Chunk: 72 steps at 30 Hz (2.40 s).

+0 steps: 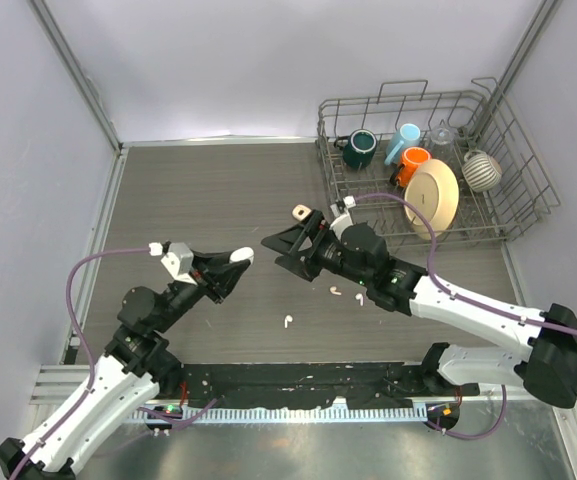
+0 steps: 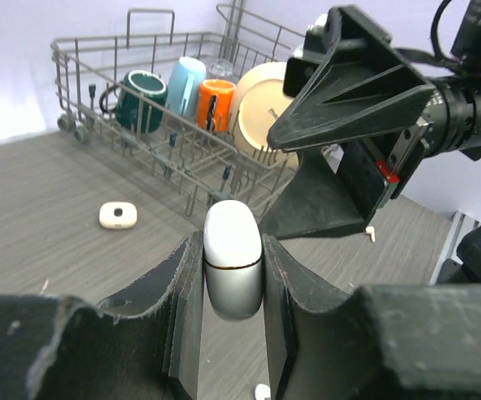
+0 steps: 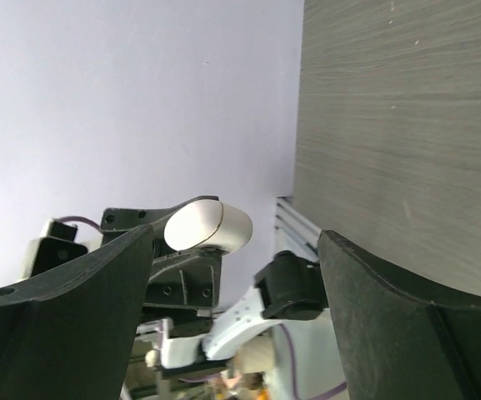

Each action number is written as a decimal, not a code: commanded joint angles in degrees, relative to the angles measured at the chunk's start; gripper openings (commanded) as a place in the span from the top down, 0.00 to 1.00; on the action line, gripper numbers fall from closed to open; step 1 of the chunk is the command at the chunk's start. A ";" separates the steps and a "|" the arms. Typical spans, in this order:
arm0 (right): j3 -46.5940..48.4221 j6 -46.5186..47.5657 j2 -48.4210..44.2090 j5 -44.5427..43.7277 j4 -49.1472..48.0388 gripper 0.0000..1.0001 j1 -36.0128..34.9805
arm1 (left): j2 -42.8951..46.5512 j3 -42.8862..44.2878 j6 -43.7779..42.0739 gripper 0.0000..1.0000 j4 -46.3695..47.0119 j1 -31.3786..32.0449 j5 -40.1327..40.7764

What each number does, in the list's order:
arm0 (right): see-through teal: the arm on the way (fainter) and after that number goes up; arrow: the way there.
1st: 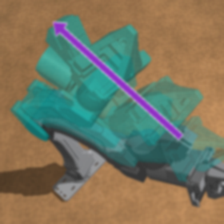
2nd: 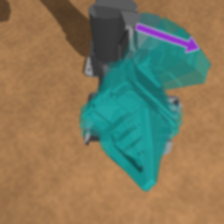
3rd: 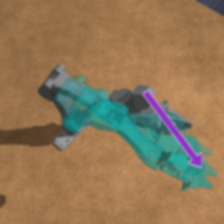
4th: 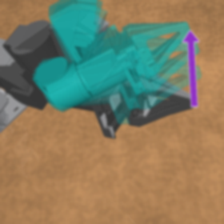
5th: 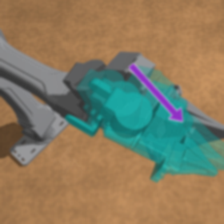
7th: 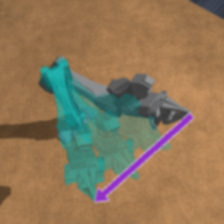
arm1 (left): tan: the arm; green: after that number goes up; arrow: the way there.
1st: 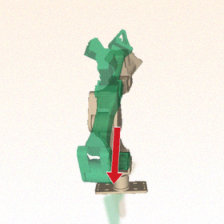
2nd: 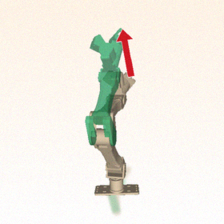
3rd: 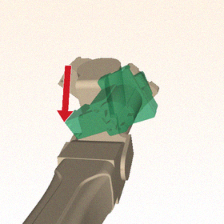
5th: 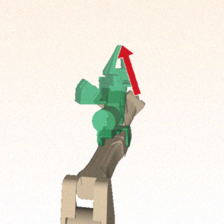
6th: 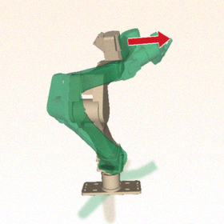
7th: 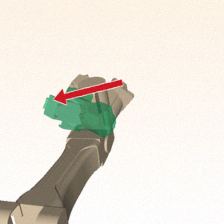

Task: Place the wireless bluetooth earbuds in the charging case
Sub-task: Pick up the charging case at the center of the board.

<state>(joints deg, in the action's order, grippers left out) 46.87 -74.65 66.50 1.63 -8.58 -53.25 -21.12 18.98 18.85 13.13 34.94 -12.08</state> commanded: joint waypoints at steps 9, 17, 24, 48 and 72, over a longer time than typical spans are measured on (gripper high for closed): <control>-0.73 -18.95 5.39 0.75 -12.78 0.17 -2.55 | -7.08 -1.14 -6.99 0.97 20.27 0.22 -4.18; -0.73 -21.76 9.26 1.10 -18.48 0.25 -3.35 | -6.74 -2.28 -7.16 0.96 21.07 0.22 -3.75; -1.61 -23.52 10.14 1.89 -22.44 0.42 -3.61 | -6.56 -2.46 -7.07 0.94 20.19 0.22 -2.95; -5.39 -25.46 7.68 1.19 -26.31 0.49 -4.23 | -9.64 -1.76 -6.55 0.90 20.62 0.22 -1.99; -7.85 -26.86 6.45 -3.04 -29.03 0.33 -4.23 | -8.05 -2.11 -6.37 0.90 20.10 0.22 -3.66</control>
<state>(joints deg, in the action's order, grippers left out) 38.76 -100.60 73.32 -0.40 -32.67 -57.36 -29.36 16.34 13.02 30.22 35.29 -15.84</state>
